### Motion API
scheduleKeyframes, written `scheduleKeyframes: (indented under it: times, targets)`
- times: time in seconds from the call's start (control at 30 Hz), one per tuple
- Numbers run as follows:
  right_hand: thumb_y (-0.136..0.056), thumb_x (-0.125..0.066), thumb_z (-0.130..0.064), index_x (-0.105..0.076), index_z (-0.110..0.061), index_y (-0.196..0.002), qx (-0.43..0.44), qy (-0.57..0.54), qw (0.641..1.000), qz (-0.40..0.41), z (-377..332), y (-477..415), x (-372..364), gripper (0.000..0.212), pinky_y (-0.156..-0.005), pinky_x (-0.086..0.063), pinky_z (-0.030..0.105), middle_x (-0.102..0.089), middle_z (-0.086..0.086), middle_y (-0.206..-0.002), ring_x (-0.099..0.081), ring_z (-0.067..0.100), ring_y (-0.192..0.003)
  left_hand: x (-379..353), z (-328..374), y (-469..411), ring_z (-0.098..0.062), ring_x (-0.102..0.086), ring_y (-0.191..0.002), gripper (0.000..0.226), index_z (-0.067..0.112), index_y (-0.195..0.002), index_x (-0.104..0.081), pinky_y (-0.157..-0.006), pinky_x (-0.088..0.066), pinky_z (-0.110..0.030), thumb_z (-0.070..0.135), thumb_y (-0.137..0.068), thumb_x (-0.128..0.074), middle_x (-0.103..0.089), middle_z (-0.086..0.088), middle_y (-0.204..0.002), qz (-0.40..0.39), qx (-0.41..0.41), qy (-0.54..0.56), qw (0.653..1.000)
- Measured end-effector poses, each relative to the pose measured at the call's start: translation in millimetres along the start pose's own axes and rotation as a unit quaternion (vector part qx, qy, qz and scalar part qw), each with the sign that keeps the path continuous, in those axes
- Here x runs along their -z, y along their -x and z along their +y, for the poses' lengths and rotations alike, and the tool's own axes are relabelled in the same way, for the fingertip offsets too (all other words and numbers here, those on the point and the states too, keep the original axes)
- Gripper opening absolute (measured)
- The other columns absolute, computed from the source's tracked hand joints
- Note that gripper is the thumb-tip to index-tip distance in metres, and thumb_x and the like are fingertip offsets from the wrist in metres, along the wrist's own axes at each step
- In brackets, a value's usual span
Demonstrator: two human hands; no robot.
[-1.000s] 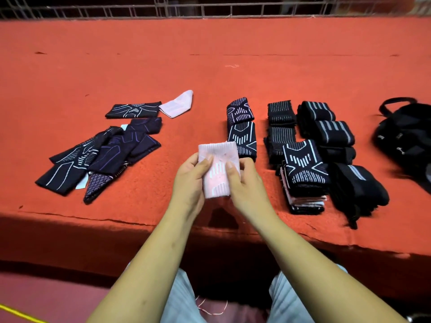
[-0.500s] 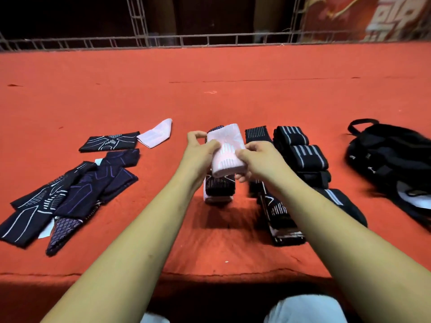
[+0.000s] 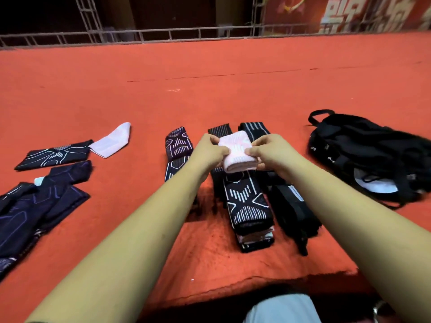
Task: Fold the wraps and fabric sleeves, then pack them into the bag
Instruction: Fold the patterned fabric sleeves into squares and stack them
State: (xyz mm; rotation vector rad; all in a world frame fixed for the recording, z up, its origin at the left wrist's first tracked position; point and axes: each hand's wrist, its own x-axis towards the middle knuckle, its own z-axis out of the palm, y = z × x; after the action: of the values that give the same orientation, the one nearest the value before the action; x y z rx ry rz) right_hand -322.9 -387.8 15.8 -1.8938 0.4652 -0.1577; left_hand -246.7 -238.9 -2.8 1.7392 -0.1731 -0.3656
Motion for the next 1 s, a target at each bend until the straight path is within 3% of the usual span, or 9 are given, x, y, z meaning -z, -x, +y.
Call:
scheduleKeyframes:
  times: [0.07,0.3,0.37,0.47,0.57,0.67,0.73,0.9,1.0]
  targets:
    - [-0.089,-0.062,0.002,-0.06,-0.008,-0.079,-0.012,-0.021,1.0,-0.004,2.3,-13.2,-3.8,0.014,-0.06,-0.058,0.036,-0.064,0.017,-0.086,-0.065,0.024,-0.068,-2.5,-0.3,-11.8,-0.031,-0.065,-0.097,0.034,0.02,-0.097,-0.053,-0.085,-0.056,-0.046,0.013,-0.066,-0.064,-0.063,-0.019,-0.113,0.022,0.012,-0.037,0.999]
    - [-0.081,-0.061,0.007,-0.055,-0.006,-0.07,-0.039,0.024,0.999,-0.012,19.3,-52.5,-29.5,0.018,-0.069,-0.055,0.044,-0.054,0.018,-0.071,-0.056,0.026,-0.064,-5.1,-11.9,-38.9,-0.033,-0.059,-0.113,0.044,0.005,-0.127,-0.056,-0.097,-0.051,-0.041,0.0,-0.083,-0.059,-0.061,-0.017,-0.126,0.07,0.006,-0.224,0.972]
    - [-0.077,-0.064,0.003,-0.062,0.0,-0.075,-0.032,0.097,0.995,-0.011,28.8,-59.4,-35.1,0.003,-0.062,-0.045,0.037,-0.054,0.018,-0.07,-0.053,0.024,-0.064,-7.0,-19.7,-39.4,-0.033,-0.059,-0.113,0.043,0.003,-0.127,-0.057,-0.097,-0.05,-0.038,0.001,-0.084,-0.059,-0.061,-0.017,-0.126,0.061,0.009,-0.281,0.958]
    - [-0.077,-0.065,-0.001,-0.068,0.01,-0.085,-0.028,0.153,0.988,-0.022,37.7,-62.0,-38.9,0.014,-0.061,-0.042,0.032,-0.06,0.017,-0.073,-0.055,0.025,-0.068,-8.2,-29.9,-40.0,-0.034,-0.059,-0.116,0.043,0.001,-0.129,-0.056,-0.097,-0.048,-0.035,0.005,-0.086,-0.058,-0.06,-0.018,-0.129,0.045,0.012,-0.345,0.937]
    - [-0.079,-0.061,-0.003,-0.064,0.003,-0.078,-0.021,0.155,0.987,-0.031,35.1,-64.3,-38.0,0.007,-0.058,-0.044,0.029,-0.055,0.014,-0.069,-0.056,0.027,-0.065,-4.3,-28.9,-39.7,-0.035,-0.06,-0.112,0.039,0.001,-0.125,-0.059,-0.088,-0.047,-0.033,0.007,-0.087,-0.057,-0.063,-0.019,-0.123,0.04,-0.001,-0.381,0.924]
    - [-0.081,-0.056,-0.004,-0.065,0.008,-0.091,-0.019,0.142,0.99,-0.018,19.2,-70.6,-32.8,0.018,-0.072,-0.061,0.047,-0.067,0.025,-0.083,-0.07,0.039,-0.078,5.1,-12.8,-35.8,-0.03,-0.062,-0.095,0.009,0.008,-0.094,-0.064,-0.079,-0.046,-0.032,0.008,-0.088,-0.058,-0.064,-0.014,-0.104,0.046,-0.03,-0.345,0.937]
    - [-0.079,-0.053,-0.007,-0.064,0.004,-0.083,0.018,0.188,0.982,0.015,-1.3,-68.8,-28.7,0.016,-0.068,-0.06,0.04,-0.066,0.022,-0.077,-0.067,0.037,-0.072,18.8,1.0,-35.6,-0.025,-0.06,-0.084,0.019,0.02,-0.073,-0.054,-0.08,-0.05,-0.033,0.009,-0.088,-0.06,-0.061,-0.01,-0.091,0.057,-0.05,-0.279,0.957]
    - [-0.08,-0.051,-0.007,-0.055,-0.008,-0.07,0.106,0.217,0.97,0.025,-61.5,-44.1,-55.3,0.011,-0.051,-0.03,0.029,-0.042,0.012,-0.06,-0.039,0.023,-0.054,81.8,27.5,-12.4,-0.017,-0.06,-0.074,0.016,0.015,-0.081,-0.057,-0.076,-0.056,-0.029,0.004,-0.093,-0.058,-0.06,-0.007,-0.082,0.058,-0.064,-0.087,0.992]
    - [-0.076,-0.052,-0.008,-0.06,-0.006,-0.066,0.124,0.172,0.977,-0.034,-80.8,-32.3,-110.7,0.013,-0.058,-0.047,0.038,-0.049,0.015,-0.062,-0.049,0.024,-0.062,142.8,13.8,18.0,-0.015,-0.057,-0.068,0.018,0.014,-0.079,-0.056,-0.069,-0.054,-0.029,0.002,-0.092,-0.056,-0.057,-0.005,-0.073,0.096,-0.077,-0.087,0.989]
